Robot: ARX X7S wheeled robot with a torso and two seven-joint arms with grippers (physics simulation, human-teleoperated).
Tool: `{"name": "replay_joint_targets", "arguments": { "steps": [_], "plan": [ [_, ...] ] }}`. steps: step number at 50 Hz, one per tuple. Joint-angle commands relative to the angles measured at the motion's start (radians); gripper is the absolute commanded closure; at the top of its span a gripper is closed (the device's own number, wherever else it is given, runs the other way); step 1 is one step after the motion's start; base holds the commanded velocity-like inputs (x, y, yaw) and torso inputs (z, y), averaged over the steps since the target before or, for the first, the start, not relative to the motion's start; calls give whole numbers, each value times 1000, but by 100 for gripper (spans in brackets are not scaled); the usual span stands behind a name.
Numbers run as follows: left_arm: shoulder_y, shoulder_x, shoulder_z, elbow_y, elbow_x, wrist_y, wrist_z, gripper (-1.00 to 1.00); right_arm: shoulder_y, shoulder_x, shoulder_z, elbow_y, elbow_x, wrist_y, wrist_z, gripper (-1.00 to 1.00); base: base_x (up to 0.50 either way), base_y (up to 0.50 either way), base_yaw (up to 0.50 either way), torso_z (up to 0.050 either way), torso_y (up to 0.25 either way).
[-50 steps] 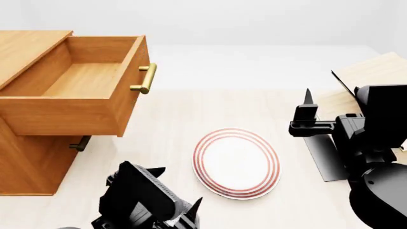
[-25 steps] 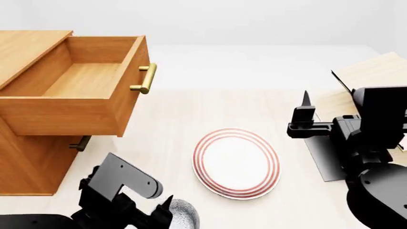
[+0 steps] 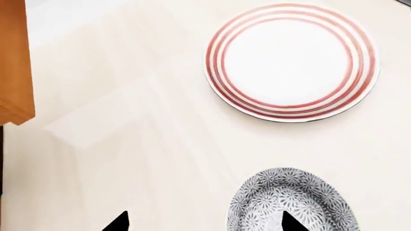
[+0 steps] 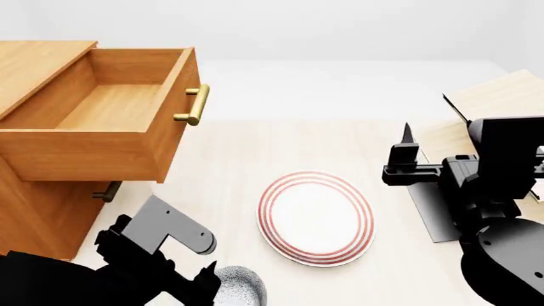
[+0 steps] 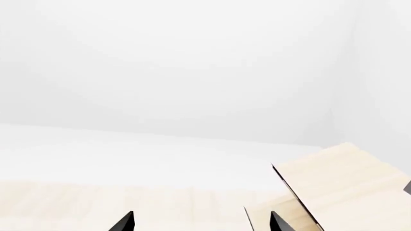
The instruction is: Open the top drawer of the cabinet and put the bowl in it.
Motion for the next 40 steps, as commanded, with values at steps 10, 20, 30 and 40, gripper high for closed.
{"name": "replay_joint_targets", "arguments": {
  "steps": [10, 20, 30, 40],
  "plan": [
    [-126, -28, 160, -104, -88, -16, -103, -100, -4, 3, 0, 6, 1, -7, -2, -100, 0, 0, 0, 0, 0],
    [-153, -10, 225, -152, 10, -22, -38, -100, -4, 1, -7, 18, -6, -13, -7, -100, 0, 0, 0, 0, 0],
    [-172, -1, 267, -183, 91, 4, 38, -100, -6, -3, -16, 33, -18, -25, -15, -100, 0, 0, 0, 0, 0],
    [-156, 8, 315, -208, 211, 56, 147, -100, -8, -5, -22, 46, -25, -32, -18, -100, 0, 0, 0, 0, 0]
  ]
}}
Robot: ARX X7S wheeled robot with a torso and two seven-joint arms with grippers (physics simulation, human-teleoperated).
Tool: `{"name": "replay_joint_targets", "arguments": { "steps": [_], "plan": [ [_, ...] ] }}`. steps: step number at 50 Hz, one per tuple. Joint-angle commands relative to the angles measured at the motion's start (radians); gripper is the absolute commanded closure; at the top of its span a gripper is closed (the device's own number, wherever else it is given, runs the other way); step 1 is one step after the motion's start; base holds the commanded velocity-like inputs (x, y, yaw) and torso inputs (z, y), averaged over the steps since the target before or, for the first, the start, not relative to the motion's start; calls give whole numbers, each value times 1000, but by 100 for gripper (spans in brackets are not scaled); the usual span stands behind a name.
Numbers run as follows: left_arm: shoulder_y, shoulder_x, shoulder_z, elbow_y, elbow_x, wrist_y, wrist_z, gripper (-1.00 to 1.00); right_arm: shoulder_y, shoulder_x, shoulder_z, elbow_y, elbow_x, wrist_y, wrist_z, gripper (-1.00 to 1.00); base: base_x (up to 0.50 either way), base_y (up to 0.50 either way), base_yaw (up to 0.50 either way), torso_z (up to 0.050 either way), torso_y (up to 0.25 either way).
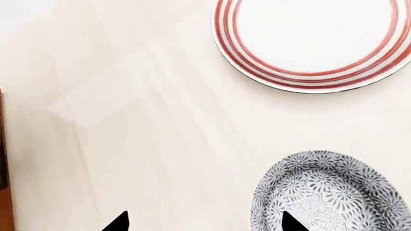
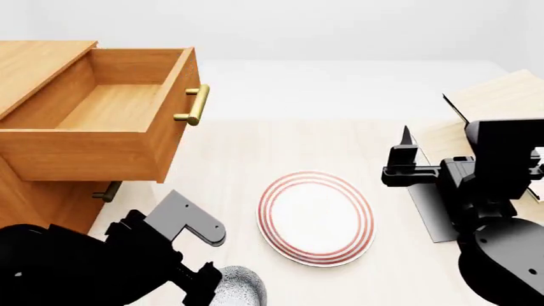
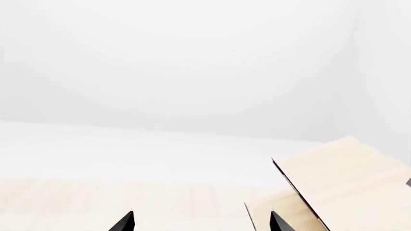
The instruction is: Open the top drawer of the cabinet and put the bowl in it.
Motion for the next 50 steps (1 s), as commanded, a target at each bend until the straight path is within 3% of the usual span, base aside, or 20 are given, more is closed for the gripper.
{"name": "replay_joint_targets", "arguments": {
  "steps": [1, 15, 50],
  "plan": [
    [2, 12, 61, -35, 118, 44, 104, -100, -2, -3, -9, 13, -10, -8, -4, -100, 0, 0, 0, 0, 0],
    [12, 34, 139, -81, 234, 104, 206, -100, 0, -7, -22, 36, -24, -19, -13, -100, 0, 0, 0, 0, 0],
    [82, 58, 239, -168, 361, 231, 332, -100, 16, -17, -46, 66, -39, -28, -21, -100, 0, 0, 0, 0, 0]
  ]
}}
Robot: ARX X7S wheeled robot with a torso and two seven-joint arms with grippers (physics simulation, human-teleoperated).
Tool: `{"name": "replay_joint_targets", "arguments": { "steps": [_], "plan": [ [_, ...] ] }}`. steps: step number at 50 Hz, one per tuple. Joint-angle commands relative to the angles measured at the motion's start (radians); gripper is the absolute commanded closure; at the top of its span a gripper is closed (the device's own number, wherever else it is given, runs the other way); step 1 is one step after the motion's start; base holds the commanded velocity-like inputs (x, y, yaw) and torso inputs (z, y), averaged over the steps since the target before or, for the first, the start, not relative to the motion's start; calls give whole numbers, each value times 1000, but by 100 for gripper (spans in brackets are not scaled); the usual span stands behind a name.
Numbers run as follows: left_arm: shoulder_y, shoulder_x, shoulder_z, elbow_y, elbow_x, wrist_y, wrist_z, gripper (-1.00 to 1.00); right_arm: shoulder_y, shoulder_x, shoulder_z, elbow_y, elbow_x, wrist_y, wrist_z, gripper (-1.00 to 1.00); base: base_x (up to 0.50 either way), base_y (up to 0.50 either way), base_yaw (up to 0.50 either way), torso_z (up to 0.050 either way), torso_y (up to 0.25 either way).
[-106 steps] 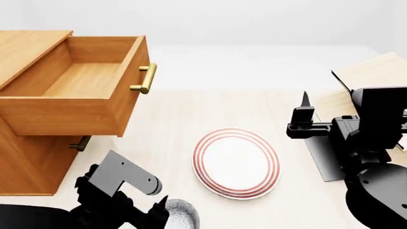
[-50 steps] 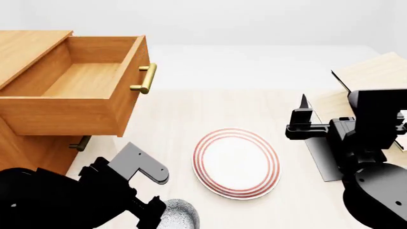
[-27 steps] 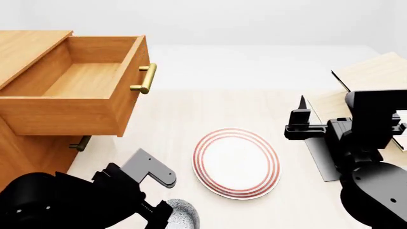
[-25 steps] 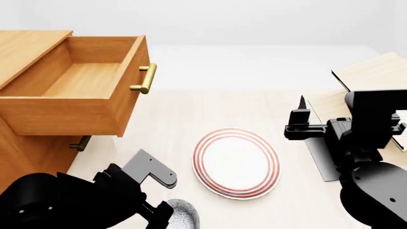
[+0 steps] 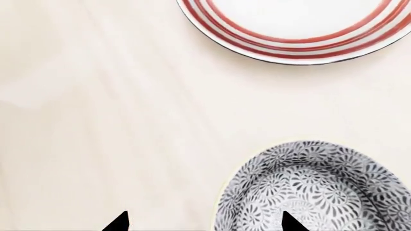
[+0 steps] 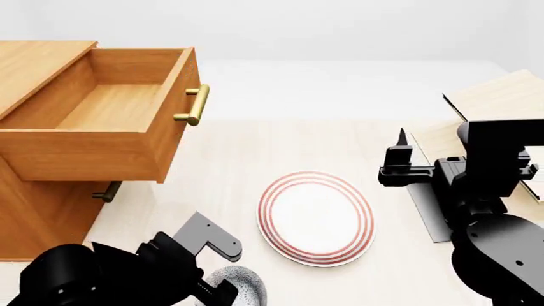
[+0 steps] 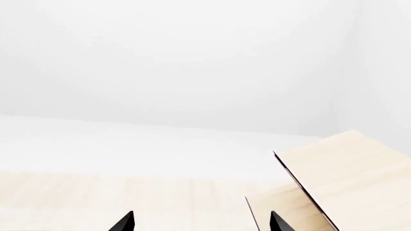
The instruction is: Open the top drawer of the cabinet and put the bowl in it.
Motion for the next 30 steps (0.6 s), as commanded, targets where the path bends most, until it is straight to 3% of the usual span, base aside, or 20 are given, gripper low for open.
{"name": "replay_joint_targets", "arguments": {
  "steps": [1, 30],
  "plan": [
    [24, 6, 32, -35, 45, 44, 45, -100, 4, -4, -11, 11, -8, -4, -3, -100, 0, 0, 0, 0, 0],
    [34, 29, 90, -96, 105, 93, 100, -100, 0, -13, -24, 44, -23, -27, -17, -100, 0, 0, 0, 0, 0]
  ]
}}
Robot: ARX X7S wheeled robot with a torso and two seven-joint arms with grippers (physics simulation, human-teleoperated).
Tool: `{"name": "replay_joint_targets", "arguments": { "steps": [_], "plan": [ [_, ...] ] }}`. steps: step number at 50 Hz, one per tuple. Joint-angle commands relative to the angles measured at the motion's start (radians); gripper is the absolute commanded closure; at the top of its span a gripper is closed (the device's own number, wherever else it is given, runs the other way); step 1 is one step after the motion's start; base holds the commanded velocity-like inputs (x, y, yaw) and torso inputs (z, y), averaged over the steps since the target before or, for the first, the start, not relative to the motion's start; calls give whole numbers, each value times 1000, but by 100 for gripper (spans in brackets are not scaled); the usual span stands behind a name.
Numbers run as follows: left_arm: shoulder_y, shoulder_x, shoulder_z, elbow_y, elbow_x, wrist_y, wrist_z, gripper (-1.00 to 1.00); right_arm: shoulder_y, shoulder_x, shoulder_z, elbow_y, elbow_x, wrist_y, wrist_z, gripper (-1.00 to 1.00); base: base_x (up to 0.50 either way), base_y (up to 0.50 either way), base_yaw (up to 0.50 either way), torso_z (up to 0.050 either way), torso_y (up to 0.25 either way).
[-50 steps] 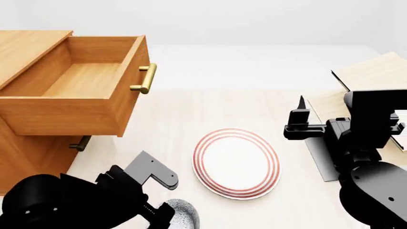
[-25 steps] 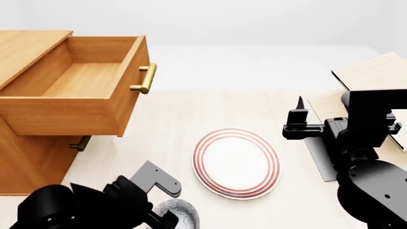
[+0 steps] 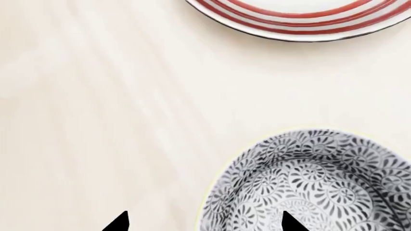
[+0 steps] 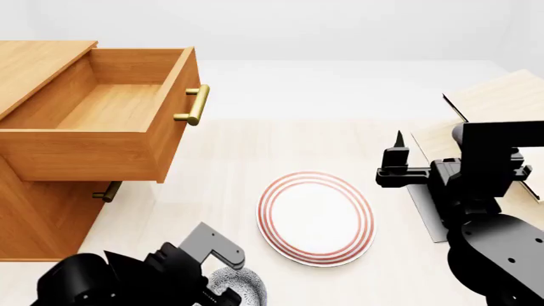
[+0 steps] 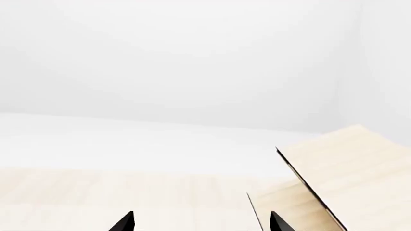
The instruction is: Open the top drawer of the cabinet and put the bowl in it.
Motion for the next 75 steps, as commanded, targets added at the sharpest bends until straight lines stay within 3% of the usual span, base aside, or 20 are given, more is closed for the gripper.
{"name": "replay_joint_targets", "arguments": {
  "steps": [1, 9, 10, 46, 75],
  "plan": [
    [8, 6, 18, -11, 15, 14, 13, -100, -1, -4, -4, 11, -3, -7, -4, -100, 0, 0, 0, 0, 0],
    [21, 5, 23, -25, 23, 28, 14, -100, 1, -1, -3, 3, 3, -2, 1, -100, 0, 0, 0, 0, 0],
    [22, 5, 23, -25, 24, 29, 11, 100, 2, -1, -2, 3, 4, 0, 2, -100, 0, 0, 0, 0, 0],
    [-1, -4, 5, 1, 22, 58, -4, 100, 0, -5, -11, 22, -6, -18, -4, -100, 1, 0, -1, 0, 0],
    [-138, -28, -129, 221, -175, -26, -190, 100, 10, 19, 25, -56, 53, 27, 41, -100, 0, 0, 0, 0, 0]
  ]
}}
